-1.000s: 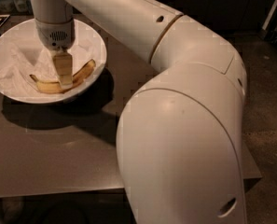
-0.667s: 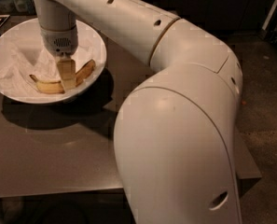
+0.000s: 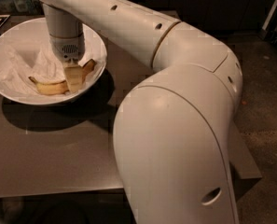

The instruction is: Pick banana from white bowl

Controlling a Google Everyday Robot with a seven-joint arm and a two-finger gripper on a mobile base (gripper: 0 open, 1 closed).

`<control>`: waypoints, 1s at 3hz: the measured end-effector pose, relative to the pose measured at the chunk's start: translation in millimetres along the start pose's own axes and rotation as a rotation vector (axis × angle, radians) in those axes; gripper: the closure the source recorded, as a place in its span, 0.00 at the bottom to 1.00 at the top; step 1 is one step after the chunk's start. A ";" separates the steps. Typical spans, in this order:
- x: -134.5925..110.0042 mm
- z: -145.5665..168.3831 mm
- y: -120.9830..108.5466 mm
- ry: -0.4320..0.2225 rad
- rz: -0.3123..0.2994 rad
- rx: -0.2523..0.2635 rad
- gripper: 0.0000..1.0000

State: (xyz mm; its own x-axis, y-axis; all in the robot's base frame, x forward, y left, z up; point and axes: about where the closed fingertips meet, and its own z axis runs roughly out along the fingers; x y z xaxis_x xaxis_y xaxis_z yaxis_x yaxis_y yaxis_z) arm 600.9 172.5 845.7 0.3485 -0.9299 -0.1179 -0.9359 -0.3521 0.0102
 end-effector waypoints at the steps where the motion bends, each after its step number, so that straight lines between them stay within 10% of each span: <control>1: 8.8 -1.0 1.0 0.014 0.011 0.015 0.56; 3: 8.8 -1.1 0.9 0.014 0.012 0.016 1.00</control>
Offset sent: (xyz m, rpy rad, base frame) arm 0.0022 -0.0087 -0.0004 -0.0087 -0.0182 -0.0130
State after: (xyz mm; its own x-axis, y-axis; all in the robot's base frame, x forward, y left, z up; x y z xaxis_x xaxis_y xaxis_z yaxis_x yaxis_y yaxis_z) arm 603.2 163.9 845.8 0.3381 -0.9354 -0.1037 -0.9406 -0.3396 -0.0040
